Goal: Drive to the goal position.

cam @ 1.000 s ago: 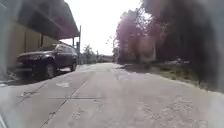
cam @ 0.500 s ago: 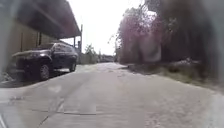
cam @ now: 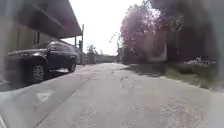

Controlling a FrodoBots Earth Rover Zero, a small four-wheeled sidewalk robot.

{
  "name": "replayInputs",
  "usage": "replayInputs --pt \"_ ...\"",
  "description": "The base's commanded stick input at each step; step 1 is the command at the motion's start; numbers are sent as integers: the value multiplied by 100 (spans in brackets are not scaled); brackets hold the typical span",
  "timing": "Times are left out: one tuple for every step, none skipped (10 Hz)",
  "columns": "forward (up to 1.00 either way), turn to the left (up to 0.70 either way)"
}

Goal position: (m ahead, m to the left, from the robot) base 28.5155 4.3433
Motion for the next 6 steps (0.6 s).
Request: replayInputs --pt "100 5" --pt "100 5" --pt "100 5" --pt "100 5" --pt "100 5" --pt "100 5"
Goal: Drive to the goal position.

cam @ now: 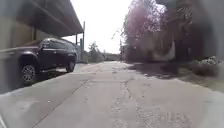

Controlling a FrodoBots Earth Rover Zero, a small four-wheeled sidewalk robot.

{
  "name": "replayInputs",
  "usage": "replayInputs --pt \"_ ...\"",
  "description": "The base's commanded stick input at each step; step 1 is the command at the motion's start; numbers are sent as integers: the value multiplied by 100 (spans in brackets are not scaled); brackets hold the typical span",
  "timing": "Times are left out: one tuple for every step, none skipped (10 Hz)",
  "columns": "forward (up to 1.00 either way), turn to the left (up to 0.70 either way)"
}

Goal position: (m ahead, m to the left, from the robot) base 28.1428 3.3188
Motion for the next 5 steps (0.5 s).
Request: replayInputs --pt "100 5" --pt "100 5" --pt "100 5" --pt "100 5" --pt "100 5"
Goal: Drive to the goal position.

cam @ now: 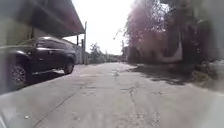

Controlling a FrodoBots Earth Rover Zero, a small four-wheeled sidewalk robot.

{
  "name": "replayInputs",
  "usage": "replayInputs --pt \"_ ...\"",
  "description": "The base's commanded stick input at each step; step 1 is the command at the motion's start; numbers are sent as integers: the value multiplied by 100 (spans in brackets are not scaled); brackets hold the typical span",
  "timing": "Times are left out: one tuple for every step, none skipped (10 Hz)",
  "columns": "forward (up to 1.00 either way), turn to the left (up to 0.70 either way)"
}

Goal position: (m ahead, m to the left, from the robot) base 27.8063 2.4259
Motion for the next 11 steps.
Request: replayInputs --pt "100 5" --pt "100 5" --pt "100 5" --pt "100 5" --pt "100 5" --pt "100 5" --pt "100 5" --pt "100 5" --pt "100 5" --pt "100 5" --pt "100 5"
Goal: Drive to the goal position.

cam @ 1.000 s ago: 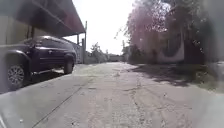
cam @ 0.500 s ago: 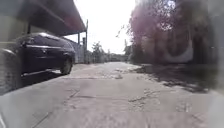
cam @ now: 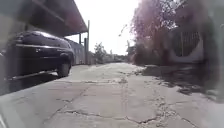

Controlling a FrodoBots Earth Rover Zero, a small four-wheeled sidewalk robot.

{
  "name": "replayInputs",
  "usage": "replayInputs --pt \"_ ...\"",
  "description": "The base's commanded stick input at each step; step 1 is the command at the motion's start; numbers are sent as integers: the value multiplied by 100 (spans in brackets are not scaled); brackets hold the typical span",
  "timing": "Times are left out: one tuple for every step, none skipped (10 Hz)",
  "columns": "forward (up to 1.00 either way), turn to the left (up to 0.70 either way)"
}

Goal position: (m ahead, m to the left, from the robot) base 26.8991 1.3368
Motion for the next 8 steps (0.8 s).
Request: replayInputs --pt "100 5" --pt "100 5" --pt "100 5" --pt "100 5" --pt "100 -24" --pt "100 -35" --pt "100 -35" --pt "100 -35"
